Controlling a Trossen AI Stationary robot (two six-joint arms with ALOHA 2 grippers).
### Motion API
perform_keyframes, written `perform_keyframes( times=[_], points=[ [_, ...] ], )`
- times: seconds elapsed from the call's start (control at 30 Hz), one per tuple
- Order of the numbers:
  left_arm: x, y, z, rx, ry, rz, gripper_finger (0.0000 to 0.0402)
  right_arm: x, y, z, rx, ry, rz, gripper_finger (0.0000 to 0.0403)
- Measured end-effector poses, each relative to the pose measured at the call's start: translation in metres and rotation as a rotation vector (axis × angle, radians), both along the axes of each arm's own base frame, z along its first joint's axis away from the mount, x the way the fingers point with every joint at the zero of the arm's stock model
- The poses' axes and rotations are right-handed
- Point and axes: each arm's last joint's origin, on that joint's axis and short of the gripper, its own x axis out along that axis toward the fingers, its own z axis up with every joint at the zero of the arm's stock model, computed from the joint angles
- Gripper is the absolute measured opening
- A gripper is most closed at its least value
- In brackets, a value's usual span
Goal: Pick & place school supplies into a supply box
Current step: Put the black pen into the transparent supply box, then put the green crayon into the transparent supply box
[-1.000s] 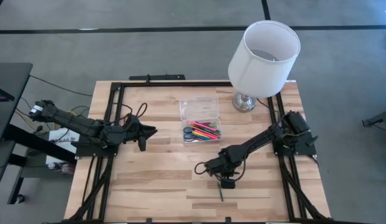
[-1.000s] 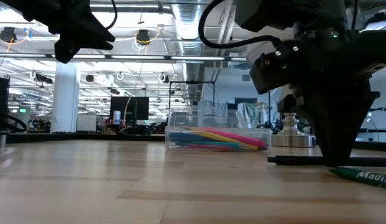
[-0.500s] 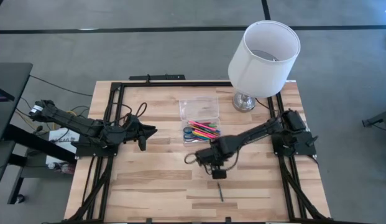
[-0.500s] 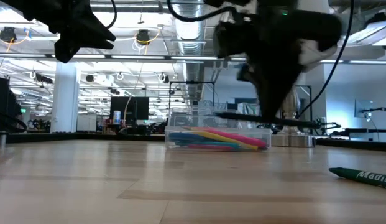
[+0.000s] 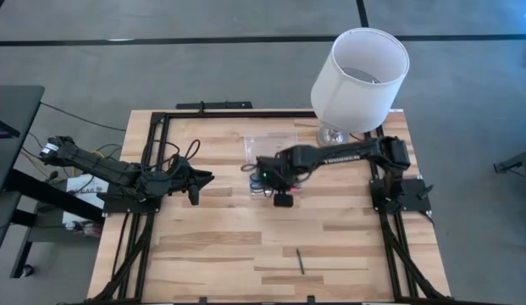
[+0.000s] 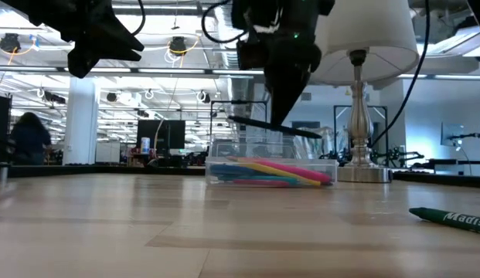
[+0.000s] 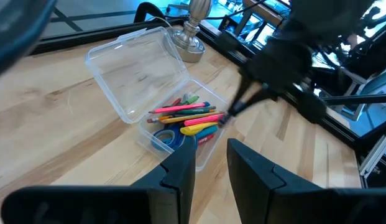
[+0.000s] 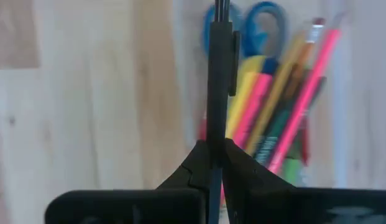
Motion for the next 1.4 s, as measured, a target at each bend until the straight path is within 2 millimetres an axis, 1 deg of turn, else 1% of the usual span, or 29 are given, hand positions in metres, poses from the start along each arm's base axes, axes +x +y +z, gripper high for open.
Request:
perform_keyframes(
  times=[0.13, 0.27, 0.37, 0.53, 0.73, 0.8, 0.87, 0.97, 1.03, 1.1, 1.17, 1.27, 1.4],
  points=[
    [0.000, 0.000, 0.000, 0.000, 0.000, 0.000, 0.0086, 0.000, -0.025, 0.000, -0.003, -0.004, -0.037, 0.0005],
    [0.000, 0.000, 0.000, 0.000, 0.000, 0.000, 0.0086, -0.001, -0.041, 0.000, 0.000, -0.010, -0.078, 0.0013],
    [0.000, 0.000, 0.000, 0.000, 0.000, 0.000, 0.0086, -0.002, -0.047, 0.000, 0.008, -0.008, -0.122, 0.0032],
    [0.000, 0.000, 0.000, 0.000, 0.000, 0.000, 0.0086, -0.002, -0.053, 0.000, 0.015, -0.012, -0.168, 0.0077],
    [0.000, 0.000, 0.000, -0.004, 0.001, -0.006, 0.0086, -0.003, -0.054, 0.000, 0.028, -0.003, -0.215, 0.0126],
    [0.001, -0.002, 0.000, -0.018, 0.000, -0.039, 0.0086, -0.003, -0.050, 0.000, 0.039, 0.001, -0.218, 0.0137],
    [0.004, -0.004, 0.000, -0.021, -0.003, -0.089, 0.0086, -0.003, -0.041, 0.003, 0.051, -0.007, -0.198, 0.0144],
    [0.009, -0.008, -0.002, -0.009, 0.011, -0.144, 0.0086, -0.004, -0.023, 0.012, 0.060, -0.032, -0.169, 0.0149],
    [0.014, -0.009, -0.005, -0.004, 0.026, -0.149, 0.0086, -0.004, -0.010, 0.018, 0.060, -0.069, -0.145, 0.0149],
    [0.017, -0.010, -0.009, 0.003, 0.054, -0.149, 0.0086, -0.007, 0.002, 0.026, 0.034, -0.095, -0.130, 0.0146],
    [0.022, -0.012, -0.012, 0.005, 0.064, -0.152, 0.0086, -0.011, 0.012, 0.041, 0.001, -0.160, -0.113, 0.0140],
    [0.030, -0.016, -0.013, 0.017, 0.041, -0.192, 0.0086, -0.024, 0.020, 0.067, -0.036, -0.249, -0.096, 0.0130],
    [0.044, -0.023, -0.007, 0.072, -0.051, -0.302, 0.0086, -0.048, 0.023, 0.094, -0.030, -0.380, -0.074, 0.0119]
  ],
)
